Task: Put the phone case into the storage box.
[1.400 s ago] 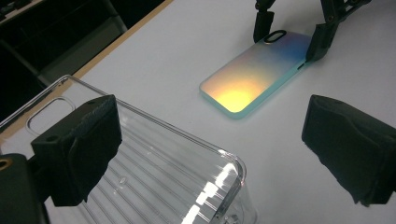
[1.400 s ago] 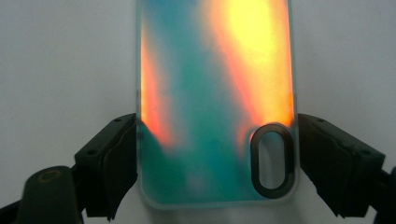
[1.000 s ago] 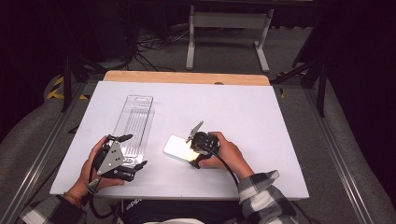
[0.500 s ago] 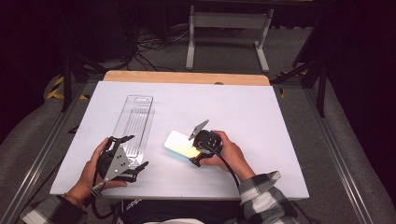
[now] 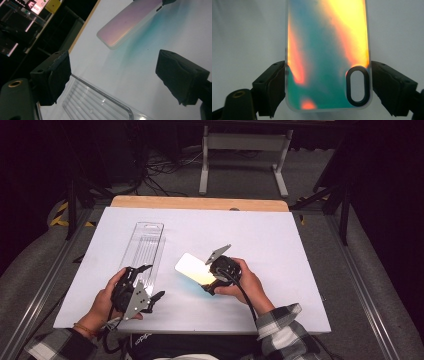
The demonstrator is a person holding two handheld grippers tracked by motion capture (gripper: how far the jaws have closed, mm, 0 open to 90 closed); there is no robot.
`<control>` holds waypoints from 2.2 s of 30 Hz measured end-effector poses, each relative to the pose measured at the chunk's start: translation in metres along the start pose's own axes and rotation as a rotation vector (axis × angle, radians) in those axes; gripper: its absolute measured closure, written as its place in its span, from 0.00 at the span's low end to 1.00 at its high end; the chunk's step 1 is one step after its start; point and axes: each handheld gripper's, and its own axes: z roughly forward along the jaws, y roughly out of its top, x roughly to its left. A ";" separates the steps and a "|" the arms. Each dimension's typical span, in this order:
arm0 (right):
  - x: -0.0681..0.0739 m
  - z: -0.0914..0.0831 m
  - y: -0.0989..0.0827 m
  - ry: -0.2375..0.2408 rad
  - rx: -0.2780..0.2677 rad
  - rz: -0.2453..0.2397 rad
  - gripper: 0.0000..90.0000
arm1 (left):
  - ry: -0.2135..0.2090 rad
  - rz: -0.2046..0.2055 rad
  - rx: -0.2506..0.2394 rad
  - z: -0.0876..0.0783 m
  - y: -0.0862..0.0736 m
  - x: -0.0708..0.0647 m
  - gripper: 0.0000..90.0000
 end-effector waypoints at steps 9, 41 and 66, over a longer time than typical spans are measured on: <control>0.004 -0.012 0.006 0.016 -0.056 0.043 0.19 | -0.010 0.039 -0.006 0.010 0.015 -0.012 0.19; 0.031 -0.014 0.018 -0.004 -0.085 0.034 0.19 | 0.102 0.369 0.034 0.043 0.045 -0.046 0.69; 0.028 -0.028 0.018 -0.012 -0.143 0.095 0.19 | 0.195 0.495 0.047 0.051 0.054 -0.051 0.90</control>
